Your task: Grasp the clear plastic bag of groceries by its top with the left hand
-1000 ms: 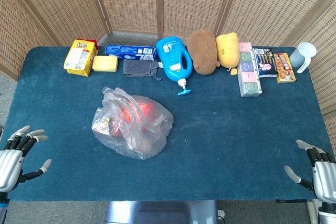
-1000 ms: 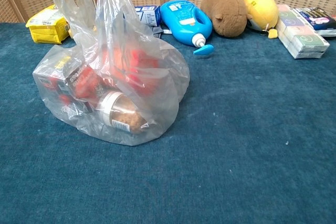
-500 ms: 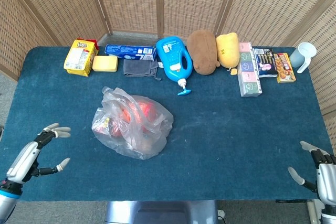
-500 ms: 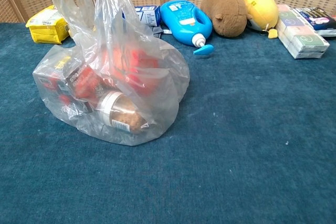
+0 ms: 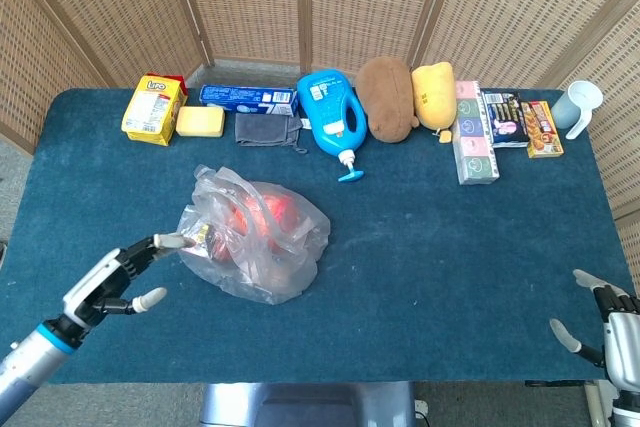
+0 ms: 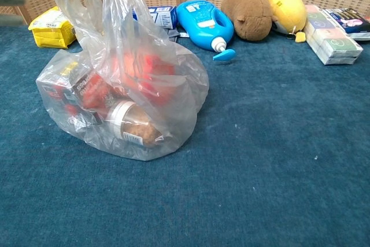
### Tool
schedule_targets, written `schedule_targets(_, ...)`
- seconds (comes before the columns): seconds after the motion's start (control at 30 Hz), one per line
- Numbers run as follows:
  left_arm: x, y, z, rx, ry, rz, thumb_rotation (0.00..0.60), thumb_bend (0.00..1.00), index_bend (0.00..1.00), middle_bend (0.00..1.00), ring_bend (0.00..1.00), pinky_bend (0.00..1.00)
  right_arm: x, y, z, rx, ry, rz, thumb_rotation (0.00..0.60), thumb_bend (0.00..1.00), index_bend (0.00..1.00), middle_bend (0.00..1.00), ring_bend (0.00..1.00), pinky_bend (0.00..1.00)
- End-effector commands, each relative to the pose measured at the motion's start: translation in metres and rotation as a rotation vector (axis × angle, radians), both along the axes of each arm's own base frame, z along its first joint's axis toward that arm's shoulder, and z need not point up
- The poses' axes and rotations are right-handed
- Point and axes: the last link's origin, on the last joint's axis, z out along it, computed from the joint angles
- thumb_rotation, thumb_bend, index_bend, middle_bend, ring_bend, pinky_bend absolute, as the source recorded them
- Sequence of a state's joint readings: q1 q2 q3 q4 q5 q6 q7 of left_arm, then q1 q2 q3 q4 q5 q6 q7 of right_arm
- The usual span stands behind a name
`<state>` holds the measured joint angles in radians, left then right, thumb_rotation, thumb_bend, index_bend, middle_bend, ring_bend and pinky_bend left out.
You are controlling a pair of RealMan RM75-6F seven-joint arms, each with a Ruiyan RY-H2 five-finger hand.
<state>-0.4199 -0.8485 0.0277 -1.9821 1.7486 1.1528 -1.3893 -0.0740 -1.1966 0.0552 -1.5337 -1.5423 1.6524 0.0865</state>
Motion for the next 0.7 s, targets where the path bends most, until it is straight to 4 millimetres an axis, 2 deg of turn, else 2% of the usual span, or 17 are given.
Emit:
schedule_targets(0.03,0.010,0.018,-0.008,-0.114,-0.093,0.008,0.347,0.26,0.20,0.21,0.08,0.08,0.000,0.000,0.001,-0.004,0.001,-0.002,0.000,0.25,0.22,0.32,0.30,0.27)
schedule_targets(0.37,0.003,0.039,-0.020,-0.211,-0.144,0.060,0.334,0.26,0.12,0.18,0.08,0.08,-0.002,0.000,-0.001,-0.002,0.007,-0.017,0.000,0.25,0.22,0.32,0.30,0.27)
schedule_targets(0.7,0.006,0.060,-0.032,-0.281,-0.213,0.108,0.333,0.26,0.11,0.17,0.08,0.08,-0.002,-0.002,-0.004,0.003,0.008,-0.027,0.000,0.25,0.22,0.32,0.30,0.27)
